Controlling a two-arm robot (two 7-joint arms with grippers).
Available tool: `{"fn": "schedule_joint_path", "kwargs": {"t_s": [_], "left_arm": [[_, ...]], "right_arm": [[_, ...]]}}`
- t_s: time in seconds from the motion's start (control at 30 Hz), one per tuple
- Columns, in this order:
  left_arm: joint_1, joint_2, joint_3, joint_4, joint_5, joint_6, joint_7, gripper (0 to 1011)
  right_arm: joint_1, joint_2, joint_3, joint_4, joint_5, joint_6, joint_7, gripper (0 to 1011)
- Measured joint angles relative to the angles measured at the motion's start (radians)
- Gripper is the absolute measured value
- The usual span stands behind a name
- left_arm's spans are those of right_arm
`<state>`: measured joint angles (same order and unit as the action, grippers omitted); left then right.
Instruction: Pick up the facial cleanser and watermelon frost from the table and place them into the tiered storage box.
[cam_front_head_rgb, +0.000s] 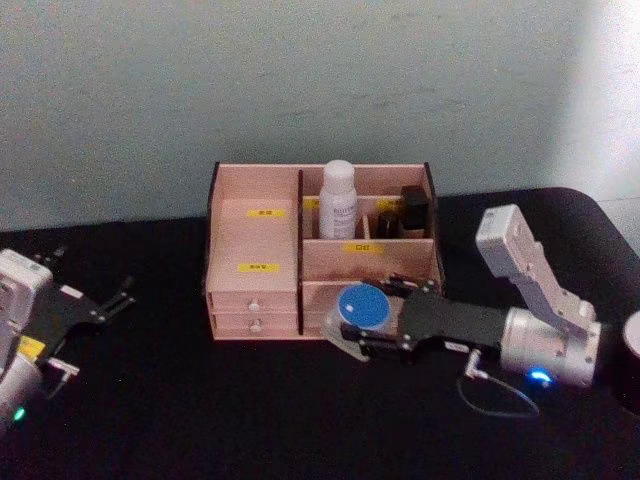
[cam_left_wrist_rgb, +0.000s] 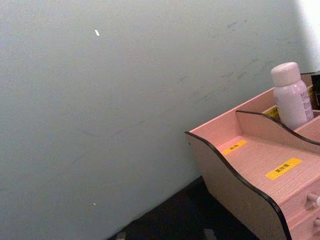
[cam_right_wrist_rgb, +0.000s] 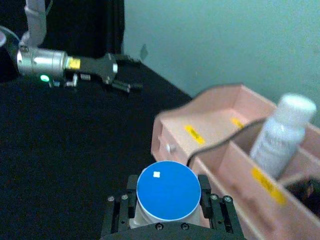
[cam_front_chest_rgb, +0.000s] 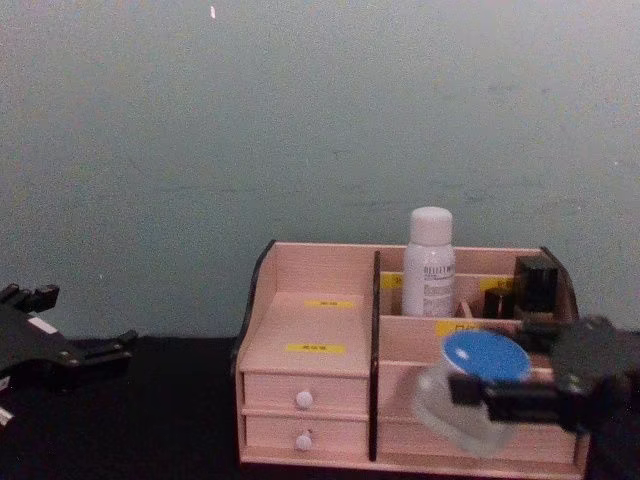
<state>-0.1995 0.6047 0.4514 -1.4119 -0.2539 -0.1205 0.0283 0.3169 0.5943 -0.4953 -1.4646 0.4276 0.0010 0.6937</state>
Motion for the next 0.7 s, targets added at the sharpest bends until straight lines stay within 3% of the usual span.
{"fn": "schedule_joint_path", "kwargs": {"t_s": [0.33,0.7], "left_arm": [[0.0,0.0,0.0,0.0,0.0,0.0,0.0,1001],[0.0,0.0,0.0,0.0,0.0,0.0,0.0,1001]], "right_arm": [[0.096,-0.072,-0.039,0.045,-0.021,-0.023,-0.001,717],[0.197,-0.17,-0.077,0.164,-0.043,-0.044,-0.014,717]]}}
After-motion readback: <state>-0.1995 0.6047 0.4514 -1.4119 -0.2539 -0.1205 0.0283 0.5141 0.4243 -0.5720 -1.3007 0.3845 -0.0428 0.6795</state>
